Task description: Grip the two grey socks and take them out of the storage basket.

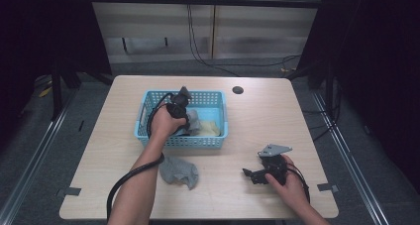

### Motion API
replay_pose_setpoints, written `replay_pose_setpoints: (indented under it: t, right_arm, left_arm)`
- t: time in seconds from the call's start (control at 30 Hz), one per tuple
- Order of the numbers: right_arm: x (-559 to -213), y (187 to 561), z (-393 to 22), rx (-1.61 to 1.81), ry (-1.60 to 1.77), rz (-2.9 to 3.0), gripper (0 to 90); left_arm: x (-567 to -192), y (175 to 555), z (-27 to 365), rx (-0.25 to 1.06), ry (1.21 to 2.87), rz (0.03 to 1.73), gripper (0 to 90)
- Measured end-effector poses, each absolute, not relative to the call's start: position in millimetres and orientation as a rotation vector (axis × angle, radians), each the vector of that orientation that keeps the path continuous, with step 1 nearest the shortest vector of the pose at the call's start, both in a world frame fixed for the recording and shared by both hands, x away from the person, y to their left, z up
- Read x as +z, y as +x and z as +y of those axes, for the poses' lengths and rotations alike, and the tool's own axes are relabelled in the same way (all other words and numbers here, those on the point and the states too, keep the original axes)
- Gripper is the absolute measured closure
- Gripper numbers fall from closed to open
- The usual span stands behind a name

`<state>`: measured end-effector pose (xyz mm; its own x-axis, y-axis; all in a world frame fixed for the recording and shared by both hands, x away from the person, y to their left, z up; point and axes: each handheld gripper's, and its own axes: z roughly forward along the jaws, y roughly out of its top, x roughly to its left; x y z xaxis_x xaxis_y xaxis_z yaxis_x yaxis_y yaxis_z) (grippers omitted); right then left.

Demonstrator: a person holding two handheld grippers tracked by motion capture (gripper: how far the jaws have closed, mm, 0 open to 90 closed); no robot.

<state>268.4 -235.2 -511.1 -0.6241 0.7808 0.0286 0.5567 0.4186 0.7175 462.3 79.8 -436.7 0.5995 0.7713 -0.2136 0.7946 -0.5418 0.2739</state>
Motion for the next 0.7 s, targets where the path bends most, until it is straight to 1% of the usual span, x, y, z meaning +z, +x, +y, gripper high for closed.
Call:
replay_pose_setpoints:
  t: [0.53,0.7]
  right_arm:
    - [-511,269,-236,1.021,1.147,2.366,11.6]
    - [-511,269,-236,1.020,1.147,2.366,11.6]
  left_arm:
    - [-391,454,93,-0.124,2.483,1.209,82.8]
    - [-384,451,97,-0.129,2.478,1.198,82.8]
